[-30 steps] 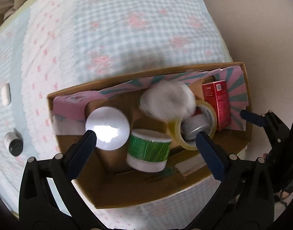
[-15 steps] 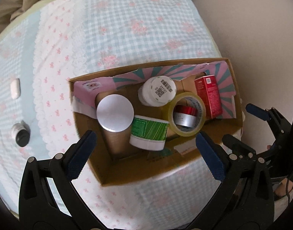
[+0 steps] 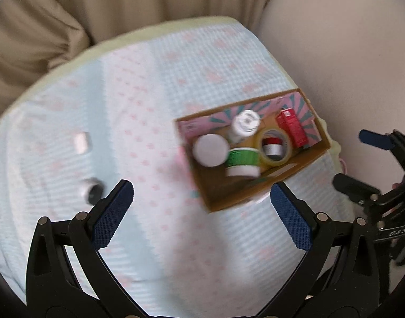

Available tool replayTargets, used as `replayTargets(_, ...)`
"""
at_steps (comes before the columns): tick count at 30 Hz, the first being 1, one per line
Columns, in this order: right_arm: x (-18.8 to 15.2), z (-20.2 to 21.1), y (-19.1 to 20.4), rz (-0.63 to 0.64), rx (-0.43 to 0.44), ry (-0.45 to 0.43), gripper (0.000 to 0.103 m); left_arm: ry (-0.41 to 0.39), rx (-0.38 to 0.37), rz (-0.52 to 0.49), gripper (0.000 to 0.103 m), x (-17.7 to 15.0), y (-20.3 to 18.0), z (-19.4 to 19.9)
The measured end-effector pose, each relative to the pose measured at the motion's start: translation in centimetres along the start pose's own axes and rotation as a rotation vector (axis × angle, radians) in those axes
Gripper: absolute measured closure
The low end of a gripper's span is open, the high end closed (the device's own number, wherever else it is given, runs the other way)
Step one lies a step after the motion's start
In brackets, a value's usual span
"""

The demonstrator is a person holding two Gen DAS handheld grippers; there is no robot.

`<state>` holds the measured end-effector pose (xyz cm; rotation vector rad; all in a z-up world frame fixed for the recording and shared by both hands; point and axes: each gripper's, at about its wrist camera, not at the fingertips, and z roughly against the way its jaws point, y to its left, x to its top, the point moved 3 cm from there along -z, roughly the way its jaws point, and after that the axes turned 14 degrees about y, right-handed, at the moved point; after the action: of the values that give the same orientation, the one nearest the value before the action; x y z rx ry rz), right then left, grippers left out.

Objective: Organize rigid objects
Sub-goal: 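Move both tools back toward the earbud case and white L'Oréal jar, then grasp the white earbud case with the left tool while the right tool grasps the L'Oréal jar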

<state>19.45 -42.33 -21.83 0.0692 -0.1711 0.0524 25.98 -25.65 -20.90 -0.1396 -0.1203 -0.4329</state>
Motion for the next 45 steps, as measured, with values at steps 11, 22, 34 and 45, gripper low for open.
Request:
replayTargets(11,-2.2,1.8,15.5,-0.08,-0.05,-0.042,0.0,-0.056,0.034,-0.024,0.0,-7.5,17.2,5.1)
replayTargets(22,-1.3,-2.4,28.5,-0.19,0.011,-0.063,0.0,-0.041,0.013,-0.105,0.0,-8.1,29.3,3.8)
replayTargets(34,3.4,-13.0,35.8,-0.325,0.034,-0.071,0.0,0.075,0.006,-0.349,0.0,2.6,31.1,-8.2)
replayTargets(45,7.2,-21.9,34.7,-0.026,-0.034,-0.138,0.001,0.174,-0.022,-0.674,0.01,8.4,30.7,-21.1)
